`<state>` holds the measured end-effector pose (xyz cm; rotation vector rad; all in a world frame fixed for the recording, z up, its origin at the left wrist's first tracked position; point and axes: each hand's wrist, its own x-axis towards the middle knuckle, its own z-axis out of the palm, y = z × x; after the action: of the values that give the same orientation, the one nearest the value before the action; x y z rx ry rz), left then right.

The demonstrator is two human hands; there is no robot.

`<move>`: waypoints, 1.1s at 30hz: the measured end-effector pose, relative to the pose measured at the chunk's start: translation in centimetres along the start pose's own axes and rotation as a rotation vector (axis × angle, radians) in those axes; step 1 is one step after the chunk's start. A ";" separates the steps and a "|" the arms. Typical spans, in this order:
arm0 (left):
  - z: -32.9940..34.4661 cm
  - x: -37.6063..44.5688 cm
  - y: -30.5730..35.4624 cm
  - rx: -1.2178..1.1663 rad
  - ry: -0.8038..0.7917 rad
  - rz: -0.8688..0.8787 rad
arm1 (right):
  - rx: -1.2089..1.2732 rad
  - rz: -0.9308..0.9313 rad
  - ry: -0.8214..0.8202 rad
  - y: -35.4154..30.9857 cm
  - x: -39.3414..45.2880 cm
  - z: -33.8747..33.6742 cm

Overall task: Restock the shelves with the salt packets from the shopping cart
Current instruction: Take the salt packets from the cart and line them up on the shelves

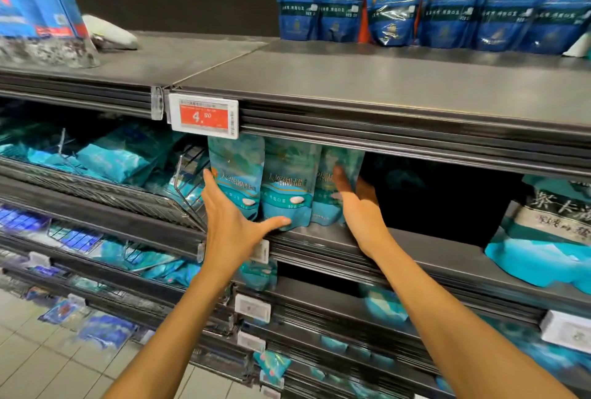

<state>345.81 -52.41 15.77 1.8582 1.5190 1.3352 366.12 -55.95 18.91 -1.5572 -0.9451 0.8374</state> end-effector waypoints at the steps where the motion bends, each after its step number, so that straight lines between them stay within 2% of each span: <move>1: 0.1 0.1 0.0 -0.013 0.003 -0.009 | 0.009 -0.032 -0.011 0.2 0.1 -0.2; 10: 0.1 0.4 0.6 -0.021 -0.032 -0.059 | -0.056 -0.027 -0.065 0.1 0.2 -0.7; 13: -0.5 0.3 0.1 -0.099 -0.096 -0.030 | -0.106 0.022 -0.100 0.0 -0.1 -0.8; 17: -1.5 0.6 -1.0 -0.220 -0.135 0.025 | -0.124 -0.025 -0.087 0.2 0.0 -0.9; 23: -1.3 1.6 -0.7 -0.225 -0.032 -0.034 | -0.097 -0.077 -0.073 0.0 -0.2 -1.1; 33: -0.9 0.5 -0.3 -0.203 -0.032 -0.018 | -0.111 -0.210 -0.127 0.7 0.0 -1.9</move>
<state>344.89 -52.07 16.12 1.7272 1.3270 1.3888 367.95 -56.84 18.51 -1.4805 -1.2426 0.7518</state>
